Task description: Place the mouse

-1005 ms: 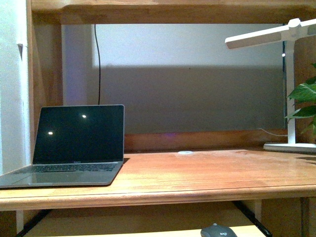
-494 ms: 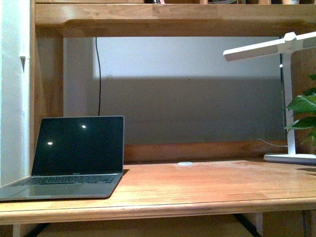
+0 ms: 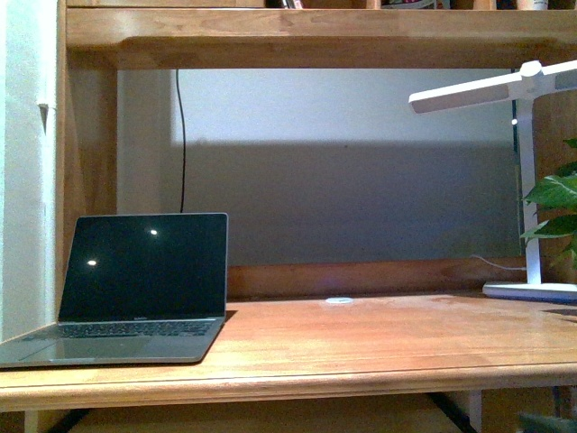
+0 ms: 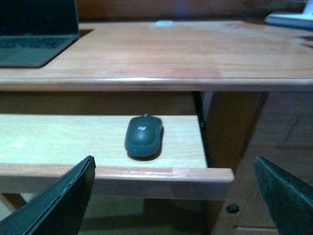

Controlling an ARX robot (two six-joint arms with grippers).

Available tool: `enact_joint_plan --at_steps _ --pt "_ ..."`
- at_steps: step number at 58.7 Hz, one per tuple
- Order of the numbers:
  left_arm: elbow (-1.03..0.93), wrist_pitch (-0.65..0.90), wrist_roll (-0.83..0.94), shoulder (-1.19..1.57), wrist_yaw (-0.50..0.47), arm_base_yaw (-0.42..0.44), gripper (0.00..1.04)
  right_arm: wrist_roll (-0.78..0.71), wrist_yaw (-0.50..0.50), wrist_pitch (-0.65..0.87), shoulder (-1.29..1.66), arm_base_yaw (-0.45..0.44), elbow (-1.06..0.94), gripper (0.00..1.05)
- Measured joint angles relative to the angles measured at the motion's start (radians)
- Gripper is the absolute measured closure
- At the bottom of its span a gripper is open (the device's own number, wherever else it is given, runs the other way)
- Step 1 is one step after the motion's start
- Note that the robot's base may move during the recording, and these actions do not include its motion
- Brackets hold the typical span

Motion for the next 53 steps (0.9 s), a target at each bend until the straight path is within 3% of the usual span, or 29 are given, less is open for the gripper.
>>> enact_joint_plan --at_steps 18,36,53 --pt "0.0 0.0 0.0 -0.005 0.0 0.0 1.02 -0.099 0.029 0.206 0.364 0.034 0.138 0.07" --pt "0.0 0.0 -0.001 -0.005 0.0 0.0 0.53 -0.148 0.021 0.182 0.59 0.024 0.31 0.07" --pt "0.0 0.0 -0.001 -0.005 0.0 0.0 0.08 -0.144 0.007 0.066 0.761 -0.053 0.493 0.07"
